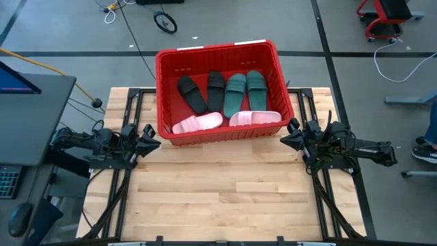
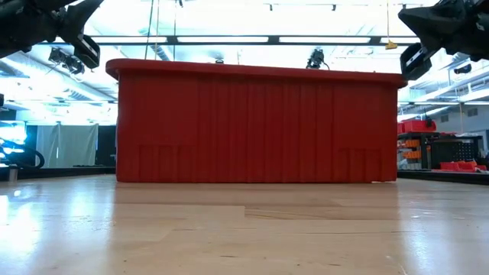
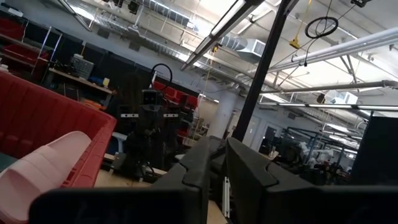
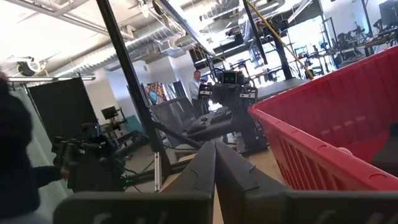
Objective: Pick and place slides into bin
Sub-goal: Return to Home Position
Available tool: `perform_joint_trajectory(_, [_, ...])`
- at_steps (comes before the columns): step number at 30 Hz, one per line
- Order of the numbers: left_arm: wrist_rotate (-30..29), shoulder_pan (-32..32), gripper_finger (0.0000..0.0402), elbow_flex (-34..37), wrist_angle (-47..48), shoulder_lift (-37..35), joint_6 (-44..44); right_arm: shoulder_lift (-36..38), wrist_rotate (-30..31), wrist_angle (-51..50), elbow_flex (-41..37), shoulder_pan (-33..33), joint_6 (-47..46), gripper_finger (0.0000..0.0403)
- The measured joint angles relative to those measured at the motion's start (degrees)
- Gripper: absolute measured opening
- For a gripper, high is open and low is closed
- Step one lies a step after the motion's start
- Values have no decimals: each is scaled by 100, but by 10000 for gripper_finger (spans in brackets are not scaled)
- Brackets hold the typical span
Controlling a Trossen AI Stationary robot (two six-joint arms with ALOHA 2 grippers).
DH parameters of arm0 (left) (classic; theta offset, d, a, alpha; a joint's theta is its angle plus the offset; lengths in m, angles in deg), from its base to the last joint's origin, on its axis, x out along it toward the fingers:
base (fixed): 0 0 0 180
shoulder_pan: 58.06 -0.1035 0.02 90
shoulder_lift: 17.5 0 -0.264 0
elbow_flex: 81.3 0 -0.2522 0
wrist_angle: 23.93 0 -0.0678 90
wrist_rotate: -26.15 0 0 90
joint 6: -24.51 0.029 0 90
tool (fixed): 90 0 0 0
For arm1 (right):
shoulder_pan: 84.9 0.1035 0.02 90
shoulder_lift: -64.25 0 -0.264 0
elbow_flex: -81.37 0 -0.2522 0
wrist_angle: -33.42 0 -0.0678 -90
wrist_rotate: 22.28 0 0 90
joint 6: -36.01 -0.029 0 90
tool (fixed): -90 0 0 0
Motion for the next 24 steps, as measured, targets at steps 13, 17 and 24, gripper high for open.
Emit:
perform_joint_trajectory(13, [0,1,57,2,0,0,-1,0,-13,11,2,2,4,14])
perform_joint_trajectory(17, [0,-1,53,2,0,0,0,0,-15,13,2,2,3,14])
perform_joint_trajectory(24, [-1,0,60,2,0,0,1,0,-15,13,2,2,4,14])
